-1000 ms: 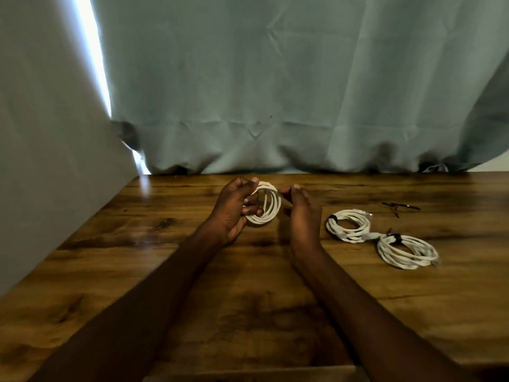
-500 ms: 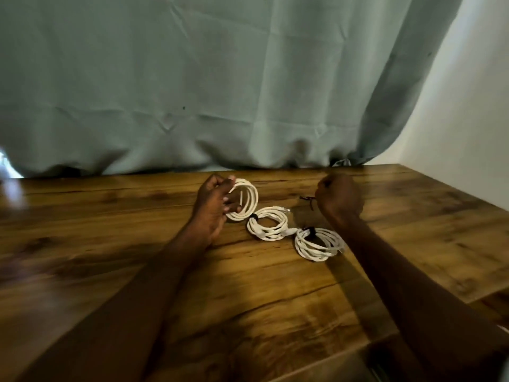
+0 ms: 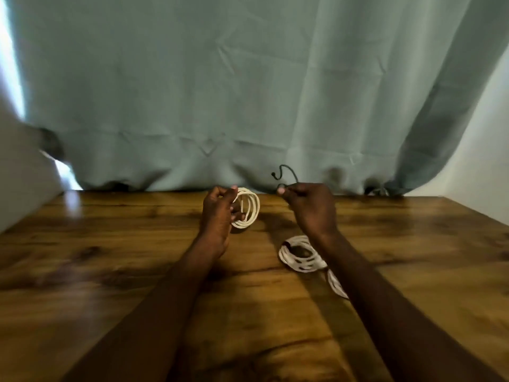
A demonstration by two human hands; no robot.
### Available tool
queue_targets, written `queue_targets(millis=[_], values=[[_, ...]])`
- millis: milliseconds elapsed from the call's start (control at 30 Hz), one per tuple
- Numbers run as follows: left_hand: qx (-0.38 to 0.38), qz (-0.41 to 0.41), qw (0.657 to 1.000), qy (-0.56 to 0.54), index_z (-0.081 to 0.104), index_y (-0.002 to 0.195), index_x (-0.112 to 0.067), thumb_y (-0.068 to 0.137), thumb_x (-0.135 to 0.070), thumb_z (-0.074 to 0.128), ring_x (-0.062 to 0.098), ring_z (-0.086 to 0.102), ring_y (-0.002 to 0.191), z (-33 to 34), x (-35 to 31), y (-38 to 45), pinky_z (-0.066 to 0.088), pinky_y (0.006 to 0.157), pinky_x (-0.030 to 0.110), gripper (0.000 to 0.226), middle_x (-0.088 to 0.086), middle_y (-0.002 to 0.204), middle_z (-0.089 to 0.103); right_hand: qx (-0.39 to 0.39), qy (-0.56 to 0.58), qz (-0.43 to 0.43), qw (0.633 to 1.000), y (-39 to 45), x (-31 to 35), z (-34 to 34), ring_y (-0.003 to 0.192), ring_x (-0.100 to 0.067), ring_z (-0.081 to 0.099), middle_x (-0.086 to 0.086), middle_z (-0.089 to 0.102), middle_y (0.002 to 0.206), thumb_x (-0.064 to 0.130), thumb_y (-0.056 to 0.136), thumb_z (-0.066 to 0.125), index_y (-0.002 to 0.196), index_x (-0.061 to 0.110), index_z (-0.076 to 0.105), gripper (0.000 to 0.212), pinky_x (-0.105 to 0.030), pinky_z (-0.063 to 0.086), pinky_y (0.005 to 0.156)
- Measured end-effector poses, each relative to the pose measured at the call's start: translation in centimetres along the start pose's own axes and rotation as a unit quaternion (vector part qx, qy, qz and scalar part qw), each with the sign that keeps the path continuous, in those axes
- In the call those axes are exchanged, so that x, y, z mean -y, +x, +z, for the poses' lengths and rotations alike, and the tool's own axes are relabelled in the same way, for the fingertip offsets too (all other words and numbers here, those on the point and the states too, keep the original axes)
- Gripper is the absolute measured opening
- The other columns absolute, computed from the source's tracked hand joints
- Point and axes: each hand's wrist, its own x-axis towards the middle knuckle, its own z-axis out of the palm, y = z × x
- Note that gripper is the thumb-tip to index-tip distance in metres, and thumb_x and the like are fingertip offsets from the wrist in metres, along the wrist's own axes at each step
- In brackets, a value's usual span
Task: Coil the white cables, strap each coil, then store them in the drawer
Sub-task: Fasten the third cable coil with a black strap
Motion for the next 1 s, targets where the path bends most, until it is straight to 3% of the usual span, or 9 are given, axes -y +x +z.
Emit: queue_targets(millis=[133, 200, 300, 400, 500, 633, 733, 867, 1000], values=[[-0.143, 0.064, 0.987, 0.029, 0.050, 0.086, -0.011, 0.100, -0.013, 0.061, 0.006, 0.048, 0.039, -6.3, -3.4, 0.3, 0.041, 0.038, 0.019, 0.018, -0.005, 0.051, 0.055, 0.069, 0.159, -0.009, 0.985, -3.8, 5.0, 8.3, 0.095, -0.011, 0.073, 0.003, 0.080, 0.098, 0.022, 0.087, 0.080, 0.102, 0.019, 0.082, 0.016, -0.029, 0.055, 0.087], [-0.183, 0.075, 0.979, 0.060, 0.051, 0.090, -0.012, 0.100, -0.015, 0.062, 0.009, 0.053, 0.045, -10.1, -4.3, -0.3, 0.042, 0.038, 0.019, 0.015, 0.002, 0.063, 0.059, 0.121, 0.224, 0.040, 0.966, -5.6, 5.5, 11.9, 0.096, -0.012, 0.072, 0.005, 0.078, 0.108, 0.010, 0.086, 0.072, 0.110, 0.025, 0.079, 0.029, -0.029, 0.056, 0.082], [-0.182, 0.074, 0.978, 0.062, 0.048, 0.084, -0.016, 0.101, -0.013, 0.059, 0.012, 0.056, 0.049, -14.7, -5.5, -1.0, 0.040, 0.039, 0.019, 0.021, 0.004, 0.067, 0.063, 0.184, 0.256, 0.076, 0.946, -6.7, 4.3, 15.4, 0.082, -0.010, 0.066, 0.003, 0.078, 0.109, 0.011, 0.070, 0.051, 0.097, 0.034, 0.078, 0.044, -0.023, 0.045, 0.069], [-0.171, 0.050, 0.984, 0.015, 0.042, 0.081, -0.018, 0.103, -0.011, 0.054, 0.007, 0.038, 0.035, -16.1, -6.3, -0.5, 0.034, 0.041, 0.021, 0.027, -0.003, 0.048, 0.047, 0.200, 0.266, 0.096, 0.938, -6.2, 3.7, 15.9, 0.073, 0.001, 0.060, 0.008, 0.079, 0.092, 0.018, 0.086, 0.054, 0.094, 0.029, 0.082, 0.031, -0.022, 0.045, 0.072], [-0.146, 0.031, 0.989, 0.020, 0.042, 0.082, -0.016, 0.104, -0.012, 0.053, 0.008, 0.027, 0.034, -15.0, -5.5, 0.3, 0.037, 0.043, 0.023, 0.024, -0.003, 0.047, 0.036, 0.162, 0.269, 0.071, 0.947, -6.0, 3.2, 15.5, 0.079, -0.014, 0.070, -0.002, 0.079, 0.086, 0.015, 0.102, 0.059, 0.096, 0.025, 0.079, 0.024, -0.034, 0.056, 0.081], [-0.097, 0.032, 0.991, 0.089, 0.041, 0.082, -0.015, 0.104, -0.013, 0.054, 0.005, 0.031, 0.033, -13.1, -4.8, 0.2, 0.036, 0.041, 0.023, 0.026, -0.007, 0.044, 0.045, 0.155, 0.335, 0.058, 0.928, -6.2, 3.4, 15.5, 0.063, -0.026, 0.067, -0.020, 0.072, 0.081, -0.015, 0.094, 0.055, 0.094, 0.007, 0.067, 0.025, -0.034, 0.059, 0.059], [-0.089, 0.035, 0.991, 0.091, 0.041, 0.080, -0.015, 0.103, -0.011, 0.054, 0.003, 0.033, 0.034, -12.7, -5.0, 0.0, 0.035, 0.039, 0.021, 0.027, -0.008, 0.044, 0.045, 0.155, 0.390, 0.103, 0.902, -6.4, 4.0, 15.6, 0.064, -0.030, 0.068, -0.024, 0.072, 0.085, -0.012, 0.094, 0.060, 0.103, 0.013, 0.050, 0.029, -0.037, 0.056, 0.056], [-0.086, 0.040, 0.991, 0.097, 0.040, 0.079, -0.015, 0.103, -0.010, 0.054, 0.003, 0.033, 0.034, -12.3, -5.1, -0.3, 0.031, 0.038, 0.017, 0.029, -0.009, 0.043, 0.044, 0.143, 0.315, 0.064, 0.936, -6.3, 3.9, 15.5, 0.061, -0.017, 0.070, -0.007, 0.076, 0.075, 0.004, 0.095, 0.070, 0.104, 0.006, 0.071, 0.010, -0.032, 0.057, 0.061], [-0.075, 0.046, 0.991, 0.105, 0.040, 0.082, -0.014, 0.103, -0.009, 0.055, 0.002, 0.037, 0.037, -12.0, -5.1, -0.7, 0.030, 0.038, 0.017, 0.026, -0.009, 0.046, 0.047, 0.076, 0.148, -0.023, 0.986, -5.9, 2.8, 14.8, 0.085, -0.004, 0.068, 0.004, 0.075, 0.093, 0.016, 0.089, 0.079, 0.097, 0.025, 0.083, 0.012, -0.023, 0.057, 0.080]])
